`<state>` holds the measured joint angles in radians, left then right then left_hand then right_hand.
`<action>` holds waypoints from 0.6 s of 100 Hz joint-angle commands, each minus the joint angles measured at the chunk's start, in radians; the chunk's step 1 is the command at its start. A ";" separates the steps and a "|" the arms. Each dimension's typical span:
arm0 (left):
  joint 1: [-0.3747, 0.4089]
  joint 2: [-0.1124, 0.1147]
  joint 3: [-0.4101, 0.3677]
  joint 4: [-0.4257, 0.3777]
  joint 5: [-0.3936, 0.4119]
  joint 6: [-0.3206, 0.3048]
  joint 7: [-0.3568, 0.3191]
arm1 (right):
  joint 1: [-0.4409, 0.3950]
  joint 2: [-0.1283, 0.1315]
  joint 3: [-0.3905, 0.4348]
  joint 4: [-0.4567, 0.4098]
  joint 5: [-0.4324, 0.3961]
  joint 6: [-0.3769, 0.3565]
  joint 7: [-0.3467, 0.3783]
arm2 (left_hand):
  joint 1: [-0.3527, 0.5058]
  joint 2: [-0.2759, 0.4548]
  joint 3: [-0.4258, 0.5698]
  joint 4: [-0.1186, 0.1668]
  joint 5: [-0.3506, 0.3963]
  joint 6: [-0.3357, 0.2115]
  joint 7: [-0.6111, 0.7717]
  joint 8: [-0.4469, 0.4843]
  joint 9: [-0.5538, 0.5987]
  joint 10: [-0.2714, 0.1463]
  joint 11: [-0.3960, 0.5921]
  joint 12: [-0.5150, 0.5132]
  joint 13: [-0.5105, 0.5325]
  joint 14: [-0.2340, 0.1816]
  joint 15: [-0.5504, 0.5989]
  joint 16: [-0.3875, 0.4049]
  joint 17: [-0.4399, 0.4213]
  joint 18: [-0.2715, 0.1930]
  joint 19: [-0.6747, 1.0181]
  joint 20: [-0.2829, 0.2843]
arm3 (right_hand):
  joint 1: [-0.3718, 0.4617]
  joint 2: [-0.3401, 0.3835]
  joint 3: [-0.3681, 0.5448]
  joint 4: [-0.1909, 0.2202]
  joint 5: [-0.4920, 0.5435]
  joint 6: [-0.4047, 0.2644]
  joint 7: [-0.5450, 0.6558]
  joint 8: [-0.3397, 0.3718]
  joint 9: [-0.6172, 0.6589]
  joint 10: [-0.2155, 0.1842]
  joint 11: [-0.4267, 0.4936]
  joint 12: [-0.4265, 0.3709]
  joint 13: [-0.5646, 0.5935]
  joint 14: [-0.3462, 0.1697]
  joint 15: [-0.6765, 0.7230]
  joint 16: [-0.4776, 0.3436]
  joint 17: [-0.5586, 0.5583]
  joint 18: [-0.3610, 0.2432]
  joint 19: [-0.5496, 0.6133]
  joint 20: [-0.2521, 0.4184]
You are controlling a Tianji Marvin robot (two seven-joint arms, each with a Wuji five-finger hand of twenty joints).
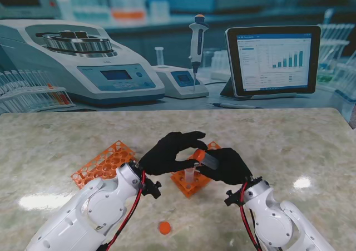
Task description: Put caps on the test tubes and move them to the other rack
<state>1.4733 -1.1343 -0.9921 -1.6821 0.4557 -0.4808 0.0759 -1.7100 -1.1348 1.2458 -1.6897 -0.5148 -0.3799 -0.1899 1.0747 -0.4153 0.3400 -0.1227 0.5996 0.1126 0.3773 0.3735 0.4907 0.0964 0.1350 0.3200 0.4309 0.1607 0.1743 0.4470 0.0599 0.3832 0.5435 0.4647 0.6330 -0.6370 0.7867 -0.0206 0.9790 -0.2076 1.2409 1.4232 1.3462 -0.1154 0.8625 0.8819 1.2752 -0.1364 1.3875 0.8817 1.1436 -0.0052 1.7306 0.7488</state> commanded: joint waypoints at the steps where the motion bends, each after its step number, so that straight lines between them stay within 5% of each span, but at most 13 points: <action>1: 0.006 0.006 -0.002 -0.003 0.005 0.000 -0.010 | -0.005 -0.005 -0.005 -0.011 0.000 -0.003 0.002 | 0.166 0.050 0.211 0.071 0.041 -0.219 0.057 0.000 -0.020 -0.020 -0.024 -0.026 -0.030 -0.025 -0.023 -0.018 -0.021 -0.008 -0.014 -0.034 | 0.040 0.017 -0.001 -0.002 0.029 -0.083 0.053 0.028 0.012 0.060 0.004 -0.004 0.053 -0.150 0.117 0.032 0.031 -0.047 0.108 0.001; 36: 0.028 0.017 -0.019 -0.024 -0.005 -0.019 -0.045 | -0.005 -0.005 -0.005 -0.010 0.000 -0.003 0.003 | 0.163 0.056 0.182 0.071 0.019 -0.364 0.104 -0.009 -0.027 -0.056 -0.022 -0.037 -0.043 -0.013 -0.034 -0.030 -0.032 -0.011 -0.036 -0.035 | 0.041 0.018 -0.002 -0.002 0.029 -0.083 0.052 0.028 0.012 0.060 0.004 -0.004 0.053 -0.149 0.117 0.032 0.031 -0.046 0.107 0.001; 45: 0.039 0.019 -0.026 -0.038 -0.006 -0.027 -0.050 | -0.006 -0.005 -0.005 -0.010 -0.001 -0.004 0.003 | 0.148 0.078 0.127 0.076 0.015 -0.344 0.090 -0.037 -0.030 -0.053 -0.021 -0.041 -0.045 -0.011 -0.036 -0.032 -0.032 -0.011 -0.044 -0.031 | 0.041 0.018 -0.002 -0.002 0.029 -0.083 0.052 0.028 0.012 0.060 0.004 -0.004 0.053 -0.149 0.117 0.032 0.031 -0.046 0.107 0.001; 60: 0.053 0.019 -0.038 -0.054 -0.025 -0.033 -0.054 | -0.005 -0.004 -0.006 -0.010 0.000 -0.004 0.004 | 0.091 0.150 -0.058 0.100 -0.012 -0.207 0.003 -0.095 -0.045 -0.035 -0.028 -0.040 -0.058 -0.015 -0.039 -0.032 -0.035 -0.011 -0.061 -0.020 | 0.041 0.018 -0.001 -0.002 0.029 -0.083 0.052 0.028 0.012 0.058 0.004 -0.004 0.053 -0.149 0.117 0.032 0.031 -0.046 0.107 0.001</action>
<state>1.5201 -1.1165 -1.0269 -1.7223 0.4400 -0.5103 0.0234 -1.7093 -1.1354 1.2440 -1.6936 -0.5154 -0.3832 -0.1889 1.1583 -0.3072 0.3265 -0.0642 0.6057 -0.1306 0.4244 0.2977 0.4720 0.0823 0.1244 0.3029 0.4078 0.1607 0.1618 0.4334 0.0422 0.3832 0.5253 0.4647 0.6330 -0.6370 0.7867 -0.0206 0.9790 -0.2224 1.2397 1.4231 1.3462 -0.1154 0.8625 0.8819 1.2752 -0.1364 1.3880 0.8911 1.1436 -0.0053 1.7306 0.7463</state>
